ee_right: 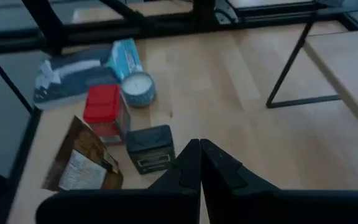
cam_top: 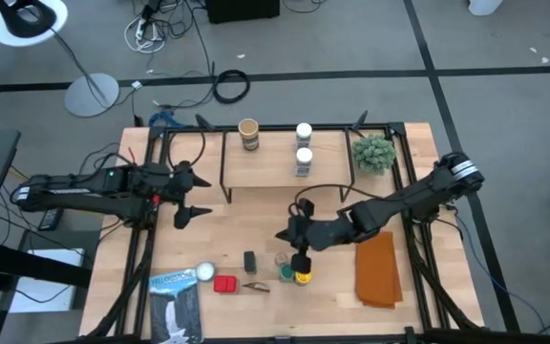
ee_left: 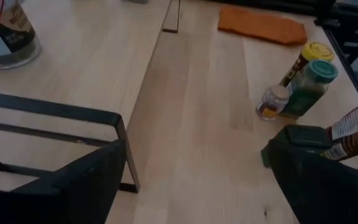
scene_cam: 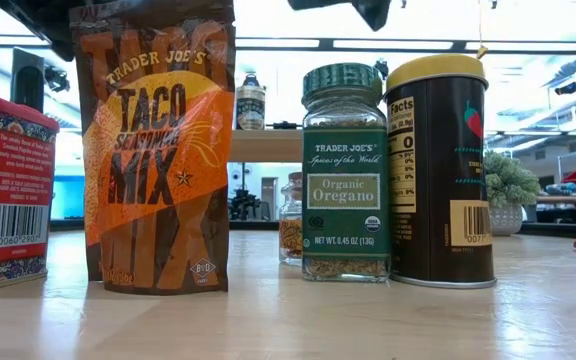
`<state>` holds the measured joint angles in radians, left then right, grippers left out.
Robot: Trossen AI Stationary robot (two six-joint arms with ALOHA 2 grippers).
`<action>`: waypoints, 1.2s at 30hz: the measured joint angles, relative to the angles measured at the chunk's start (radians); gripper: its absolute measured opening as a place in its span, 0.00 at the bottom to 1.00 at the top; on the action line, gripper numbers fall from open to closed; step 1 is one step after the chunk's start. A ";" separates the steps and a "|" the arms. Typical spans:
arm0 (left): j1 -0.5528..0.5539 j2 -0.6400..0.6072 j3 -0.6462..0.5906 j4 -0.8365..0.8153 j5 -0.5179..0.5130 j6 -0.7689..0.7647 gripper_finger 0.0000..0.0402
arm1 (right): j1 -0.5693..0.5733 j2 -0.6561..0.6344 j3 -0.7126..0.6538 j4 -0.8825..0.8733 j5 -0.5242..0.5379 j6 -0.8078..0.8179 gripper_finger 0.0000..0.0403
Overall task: Shelf spices
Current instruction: Put the orange seasoning pack on the shelf
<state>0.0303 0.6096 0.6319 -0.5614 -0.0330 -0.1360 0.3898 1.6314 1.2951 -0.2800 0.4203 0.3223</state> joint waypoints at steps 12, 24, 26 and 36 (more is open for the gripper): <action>0.000 0.018 0.001 0.105 0.004 0.000 0.99 | -0.020 0.038 0.001 0.028 -0.058 -0.010 0.01; 0.000 0.018 0.002 0.131 0.005 0.000 0.99 | -0.018 0.053 0.050 0.042 -0.109 0.008 0.00; 0.000 0.018 0.002 0.133 0.005 0.000 0.99 | -0.014 0.068 0.075 0.007 -0.109 0.014 0.00; 0.000 0.018 0.002 0.178 0.008 0.000 0.99 | 0.013 0.089 0.111 -0.001 -0.102 0.018 0.00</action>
<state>0.0307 0.6277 0.6338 -0.3832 -0.0254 -0.1360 0.4025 1.7206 1.4059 -0.2810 0.3183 0.3401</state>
